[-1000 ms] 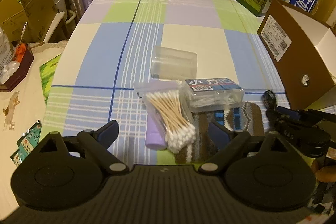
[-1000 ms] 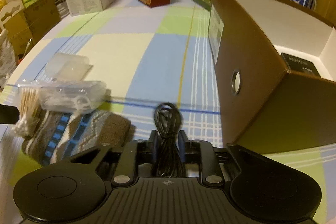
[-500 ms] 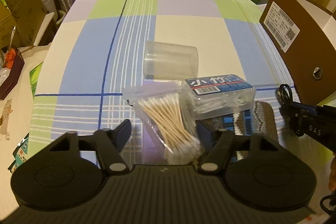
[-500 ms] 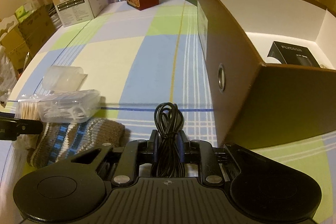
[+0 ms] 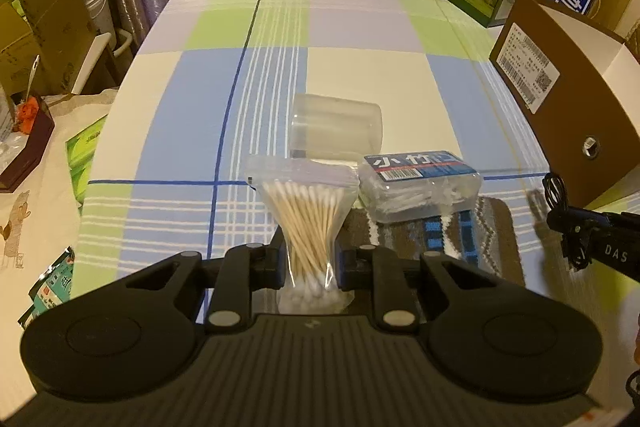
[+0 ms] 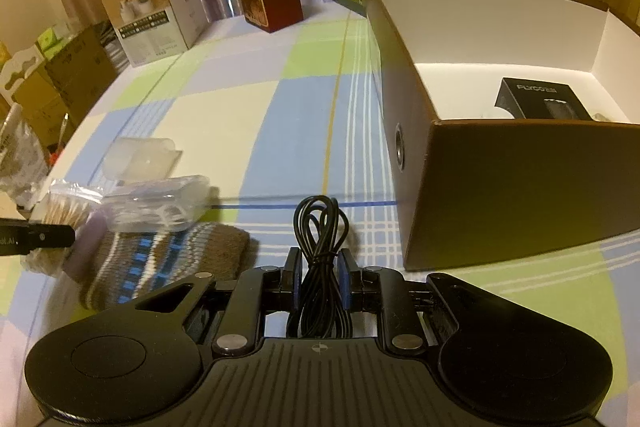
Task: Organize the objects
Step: 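Grasp the black cable with the right tool while the left tool grasps the cotton swab bag, then carry the cable and swab bag into the open box and release both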
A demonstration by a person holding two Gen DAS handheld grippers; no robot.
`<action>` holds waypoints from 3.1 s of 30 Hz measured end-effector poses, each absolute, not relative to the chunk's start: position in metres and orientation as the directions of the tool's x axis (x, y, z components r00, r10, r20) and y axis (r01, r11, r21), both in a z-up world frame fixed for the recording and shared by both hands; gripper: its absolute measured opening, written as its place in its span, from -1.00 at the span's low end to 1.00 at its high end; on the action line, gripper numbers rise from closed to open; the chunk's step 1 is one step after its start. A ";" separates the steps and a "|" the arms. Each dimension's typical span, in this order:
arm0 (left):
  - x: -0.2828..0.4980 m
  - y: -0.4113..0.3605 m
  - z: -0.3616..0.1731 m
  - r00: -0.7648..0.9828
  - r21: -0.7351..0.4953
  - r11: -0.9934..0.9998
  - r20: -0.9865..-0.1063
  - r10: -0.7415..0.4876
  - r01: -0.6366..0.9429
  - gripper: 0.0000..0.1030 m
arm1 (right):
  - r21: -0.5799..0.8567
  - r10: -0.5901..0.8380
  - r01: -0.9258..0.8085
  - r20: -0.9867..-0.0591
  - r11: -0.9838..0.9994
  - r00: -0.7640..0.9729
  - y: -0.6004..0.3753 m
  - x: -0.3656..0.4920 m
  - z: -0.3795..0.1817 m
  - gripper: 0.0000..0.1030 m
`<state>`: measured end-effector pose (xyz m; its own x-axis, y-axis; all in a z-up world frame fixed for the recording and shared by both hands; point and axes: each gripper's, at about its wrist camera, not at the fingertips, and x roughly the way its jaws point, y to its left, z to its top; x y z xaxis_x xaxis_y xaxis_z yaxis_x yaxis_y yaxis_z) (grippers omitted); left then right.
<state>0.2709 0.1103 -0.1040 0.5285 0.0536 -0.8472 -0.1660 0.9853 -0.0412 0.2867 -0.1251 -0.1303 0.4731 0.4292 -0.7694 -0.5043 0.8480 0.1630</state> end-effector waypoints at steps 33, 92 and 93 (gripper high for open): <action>0.218 -0.001 -0.056 0.580 -0.123 0.992 -0.808 -0.099 -0.002 -0.65 | 0.306 0.506 -0.418 -0.672 0.855 0.541 -0.242 0.237 -0.061 -0.70; 0.494 -0.170 -0.065 0.585 -0.086 0.991 -0.800 -0.132 0.107 -0.63 | 0.357 0.529 -0.396 -0.647 0.846 0.548 -0.328 0.523 -0.042 -0.76; 0.496 -0.169 -0.066 0.581 -0.085 0.991 -0.803 -0.131 0.105 -0.63 | 0.358 0.529 -0.394 -0.653 0.846 0.542 -0.327 0.525 -0.044 -0.76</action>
<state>0.4963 -0.1694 -0.0664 0.5812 -0.1307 -0.8032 0.1046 0.9908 -0.0855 0.5247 -0.3273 -0.0439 0.5421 0.5288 -0.6531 -0.3942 0.8464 0.3580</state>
